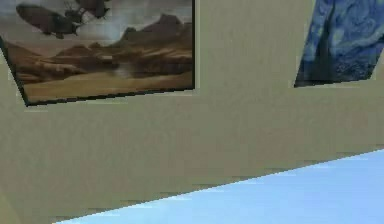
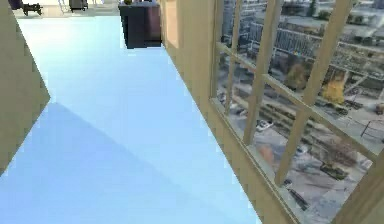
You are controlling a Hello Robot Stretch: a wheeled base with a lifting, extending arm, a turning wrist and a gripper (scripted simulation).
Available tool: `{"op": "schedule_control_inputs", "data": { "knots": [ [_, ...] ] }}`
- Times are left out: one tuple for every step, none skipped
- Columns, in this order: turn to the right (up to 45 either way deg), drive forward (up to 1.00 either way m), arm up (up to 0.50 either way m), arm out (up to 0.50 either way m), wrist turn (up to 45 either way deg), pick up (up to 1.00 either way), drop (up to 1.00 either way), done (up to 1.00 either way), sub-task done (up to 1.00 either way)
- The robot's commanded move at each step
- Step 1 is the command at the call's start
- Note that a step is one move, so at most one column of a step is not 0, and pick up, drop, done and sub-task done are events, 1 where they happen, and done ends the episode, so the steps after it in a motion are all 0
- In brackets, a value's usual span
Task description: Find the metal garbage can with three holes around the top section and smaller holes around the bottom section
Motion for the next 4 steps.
{"op": "schedule_control_inputs", "data": {
  "knots": [
    [45.0,0.0,0.0,0.0,0.0,0.0,0.0,0.0,0.0],
    [21.0,0.0,0.0,0.0,0.0,0.0,0.0,0.0,0.0],
    [0.0,1.0,0.0,0.0,0.0,0.0,0.0,0.0,0.0],
    [0.0,1.0,0.0,0.0,0.0,0.0,0.0,0.0,0.0]
  ]
}}
